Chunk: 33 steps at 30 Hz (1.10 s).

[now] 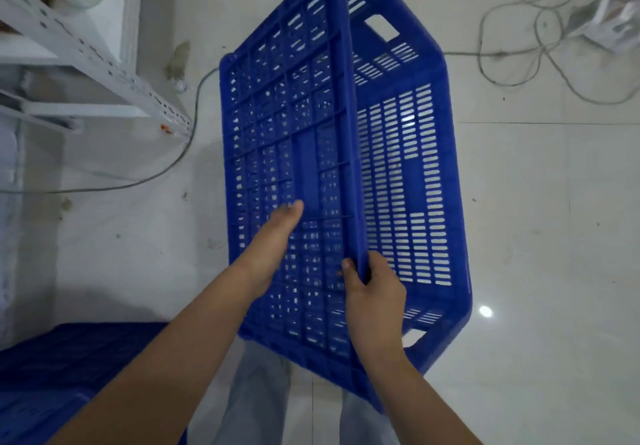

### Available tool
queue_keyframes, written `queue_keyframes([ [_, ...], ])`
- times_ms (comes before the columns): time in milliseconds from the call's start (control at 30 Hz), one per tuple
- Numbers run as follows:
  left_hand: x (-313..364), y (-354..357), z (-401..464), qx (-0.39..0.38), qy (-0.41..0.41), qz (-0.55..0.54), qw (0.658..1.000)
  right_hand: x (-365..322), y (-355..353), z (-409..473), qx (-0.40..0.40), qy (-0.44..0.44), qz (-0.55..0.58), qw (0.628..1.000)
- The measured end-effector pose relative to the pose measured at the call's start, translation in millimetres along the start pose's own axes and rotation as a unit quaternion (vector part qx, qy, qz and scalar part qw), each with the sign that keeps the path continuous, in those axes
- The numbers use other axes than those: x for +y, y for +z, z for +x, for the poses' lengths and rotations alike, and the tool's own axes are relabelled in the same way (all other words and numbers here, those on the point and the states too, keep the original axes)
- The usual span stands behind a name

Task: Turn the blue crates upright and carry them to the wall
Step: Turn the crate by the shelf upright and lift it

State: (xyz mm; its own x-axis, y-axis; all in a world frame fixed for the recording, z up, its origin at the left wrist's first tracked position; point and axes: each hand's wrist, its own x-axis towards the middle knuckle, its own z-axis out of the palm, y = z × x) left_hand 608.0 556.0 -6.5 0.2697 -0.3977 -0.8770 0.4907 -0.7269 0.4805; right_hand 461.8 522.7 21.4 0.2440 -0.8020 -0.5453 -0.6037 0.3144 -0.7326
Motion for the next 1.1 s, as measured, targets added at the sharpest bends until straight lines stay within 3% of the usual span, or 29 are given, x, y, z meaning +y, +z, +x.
queue_keyframes([
  [100, 15, 17, -29, -0.038, 0.071, 0.024, 0.996, -2, 29, -8, -0.044, -0.004, -0.015, 0.999],
  [267, 10, 7, -15, 0.159, 0.149, 0.176, 0.960, -10, 74, -10, -0.124, 0.009, -0.015, 0.992],
  [400, -3, -24, 1, 0.213, 0.149, 0.182, 0.948, -6, 60, 13, -0.221, 0.003, -0.035, 0.975],
  [467, -12, -39, 8, 0.206, 0.137, 0.171, 0.954, 7, 34, 41, -0.173, 0.010, -0.047, 0.984],
  [533, -21, -52, 13, 0.200, 0.131, 0.163, 0.957, 22, -3, 75, -0.040, 0.037, -0.065, 0.996],
  [633, -32, -67, 22, 0.207, 0.110, 0.144, 0.961, 58, -54, 118, 0.123, 0.100, -0.140, 0.977],
  [700, -39, -77, 28, 0.198, 0.089, 0.119, 0.969, 86, -78, 131, 0.111, 0.218, -0.209, 0.947],
  [767, -45, -86, 35, 0.190, 0.075, 0.098, 0.974, 113, -90, 134, 0.013, 0.285, -0.230, 0.931],
  [867, -50, -100, 47, 0.183, 0.053, 0.091, 0.977, 133, -91, 130, -0.070, 0.249, -0.198, 0.945],
  [1100, -54, -125, 75, 0.205, -0.003, 0.151, 0.967, 148, -66, 113, -0.006, 0.183, -0.245, 0.952],
])
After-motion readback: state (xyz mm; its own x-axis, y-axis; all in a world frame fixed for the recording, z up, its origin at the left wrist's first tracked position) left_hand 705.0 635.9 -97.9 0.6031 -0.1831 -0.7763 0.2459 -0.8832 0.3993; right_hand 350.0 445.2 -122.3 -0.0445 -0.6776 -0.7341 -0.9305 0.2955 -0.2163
